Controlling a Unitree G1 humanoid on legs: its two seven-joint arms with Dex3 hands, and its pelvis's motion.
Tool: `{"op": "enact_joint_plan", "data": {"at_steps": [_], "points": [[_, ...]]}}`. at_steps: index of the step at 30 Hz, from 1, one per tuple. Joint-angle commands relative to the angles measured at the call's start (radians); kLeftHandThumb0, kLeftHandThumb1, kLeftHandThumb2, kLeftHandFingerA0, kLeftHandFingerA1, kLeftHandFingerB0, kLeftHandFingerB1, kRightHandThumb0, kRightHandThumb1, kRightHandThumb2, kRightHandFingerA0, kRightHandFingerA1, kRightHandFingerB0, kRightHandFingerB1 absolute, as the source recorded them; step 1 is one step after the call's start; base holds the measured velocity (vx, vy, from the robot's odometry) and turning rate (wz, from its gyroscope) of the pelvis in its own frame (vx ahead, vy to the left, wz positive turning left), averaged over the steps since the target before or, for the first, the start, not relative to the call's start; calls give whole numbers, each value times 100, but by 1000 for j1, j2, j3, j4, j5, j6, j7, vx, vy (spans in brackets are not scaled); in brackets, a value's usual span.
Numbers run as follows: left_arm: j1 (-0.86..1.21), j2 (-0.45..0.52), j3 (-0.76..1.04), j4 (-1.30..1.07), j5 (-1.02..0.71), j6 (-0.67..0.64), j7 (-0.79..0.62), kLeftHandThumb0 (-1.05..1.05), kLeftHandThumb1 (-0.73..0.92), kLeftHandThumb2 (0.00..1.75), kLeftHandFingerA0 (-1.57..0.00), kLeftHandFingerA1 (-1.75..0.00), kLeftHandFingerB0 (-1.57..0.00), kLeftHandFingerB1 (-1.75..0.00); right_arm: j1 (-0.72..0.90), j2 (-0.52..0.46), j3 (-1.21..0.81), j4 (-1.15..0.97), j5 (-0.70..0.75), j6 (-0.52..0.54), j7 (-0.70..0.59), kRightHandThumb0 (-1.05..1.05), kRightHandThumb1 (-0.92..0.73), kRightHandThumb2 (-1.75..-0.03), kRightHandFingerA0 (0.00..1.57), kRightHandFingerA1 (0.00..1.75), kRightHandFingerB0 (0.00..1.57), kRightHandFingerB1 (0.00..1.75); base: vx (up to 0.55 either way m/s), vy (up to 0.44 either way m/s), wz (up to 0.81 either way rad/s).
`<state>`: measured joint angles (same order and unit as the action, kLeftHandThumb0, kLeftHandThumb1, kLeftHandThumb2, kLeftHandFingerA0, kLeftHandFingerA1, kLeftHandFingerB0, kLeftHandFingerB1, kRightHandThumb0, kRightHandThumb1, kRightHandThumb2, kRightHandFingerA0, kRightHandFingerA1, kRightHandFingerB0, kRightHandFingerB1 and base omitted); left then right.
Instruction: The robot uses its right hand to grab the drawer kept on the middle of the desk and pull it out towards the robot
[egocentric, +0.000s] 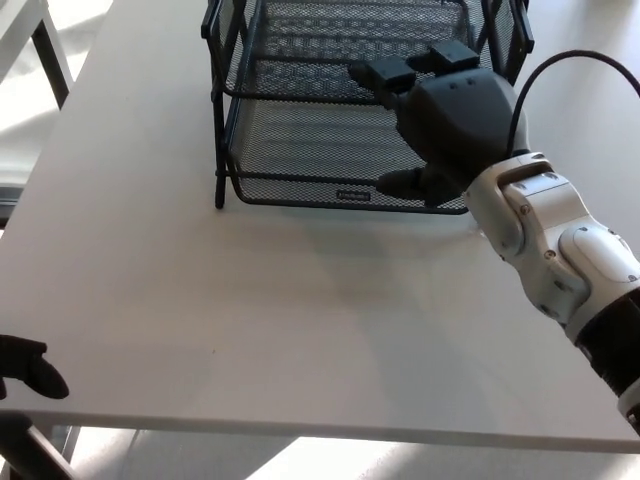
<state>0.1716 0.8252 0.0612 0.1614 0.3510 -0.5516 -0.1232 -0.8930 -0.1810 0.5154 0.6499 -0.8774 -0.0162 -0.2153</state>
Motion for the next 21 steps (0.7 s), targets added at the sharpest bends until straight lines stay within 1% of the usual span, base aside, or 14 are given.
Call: {"op": "enact_joint_plan", "data": {"at_steps": [1, 5, 6, 9, 11, 12, 13, 14, 15, 16, 18, 19, 20, 21], "points": [[22, 2, 7, -11, 17, 6, -20, -29, 58, 58, -78, -81, -82, -57, -84, 7, 1, 130, -63, 51, -249, -60, -58, -58, 23, 53, 24, 37, 0, 0, 0], [17, 7, 3, -9, 18, 2, -26, -29, 58, 58, -77, -83, -81, -58, -111, 1, 12, 180, -75, 43, -295, -62, -58, -57, 28, 55, 27, 38, 0, 0, 0], [18, 7, 4, -11, 14, -1, -26, -28, 58, 57, -77, -84, -81, -58, -121, 0, 15, 188, -78, 43, -298, -63, -46, -82, 27, 59, 23, 49, 0, 0, 0], [20, 7, 4, -12, 25, 0, -20, -30, 58, 58, -77, -85, -81, -58, -138, 8, 18, 216, -74, 38, -328, -63, -46, -85, 35, 64, 24, 51, 0, 0, 0], [20, 7, 4, -13, 25, 1, -20, -30, 58, 58, -77, -85, -81, -58, -143, 10, 20, 226, -71, 36, -336, -63, -46, -85, 35, 64, 24, 51, 0, 0, 0], [20, 8, 5, -15, 23, 3, -23, -28, 58, 57, -76, -83, -81, -58, -149, 11, 24, 232, -73, 37, -336, -58, -61, -58, 43, 68, 31, 43, 0, 0, 0], [21, 7, 5, -16, 19, 6, -26, -28, 58, 58, -76, -82, -81, -58, -157, 10, 33, 244, -79, 31, -348, -59, -47, -87, 50, 74, 28, 53, 0, 0, 0], [21, 7, 5, -17, 18, 7, -27, -28, 58, 58, -76, -82, -81, -58, -161, 9, 37, 252, -80, 28, -356, -59, -47, -87, 50, 74, 28, 53, 0, 0, 0], [20, 6, 5, -17, 17, 9, -28, -29, 58, 58, -77, -82, -81, -59, -167, 8, 43, 264, -81, 15, -376, -52, -57, -57, 73, 111, 45, 47, 0, 0, 0], [20, 5, 4, -17, 16, 12, -30, -29, 58, 58, -77, -82, -81, -59, -173, 6, 49, 277, -83, -4, -403, -52, -57, -57, 73, 111, 45, 47, 0, 0, 0], [-5, 6, -2, -1, 20, -5, -27, -29, 57, 57, -78, -84, -82, -60, -187, -16, 73, 304, -102, -44, -445, -42, -57, -58, 90, 121, 51, 49, 0, 0, 0], [-15, 8, -3, 3, 18, -5, -30, -29, 57, 57, -78, -84, -82, -59, -194, -21, 81, 313, -110, -48, -460, -42, -60, -59, 91, 125, 55, 51, 0, 0, 0], [-19, 9, -3, 4, 15, -2, -35, -29, 58, 57, -78, -85, -81, -60, -200, -23, 90, 328, -118, -54, -491, -39, -58, -60, 92, 135, 62, 53, 0, 0, 0], [-18, 8, -2, 0, 17, 1, -34, -30, 57, 57, -78, -84, -81, -60, -201, -23, 94, 343, -119, -70, -531, -42, -54, -60, 93, 149, 82, 57, 0, 0, 0]]}}
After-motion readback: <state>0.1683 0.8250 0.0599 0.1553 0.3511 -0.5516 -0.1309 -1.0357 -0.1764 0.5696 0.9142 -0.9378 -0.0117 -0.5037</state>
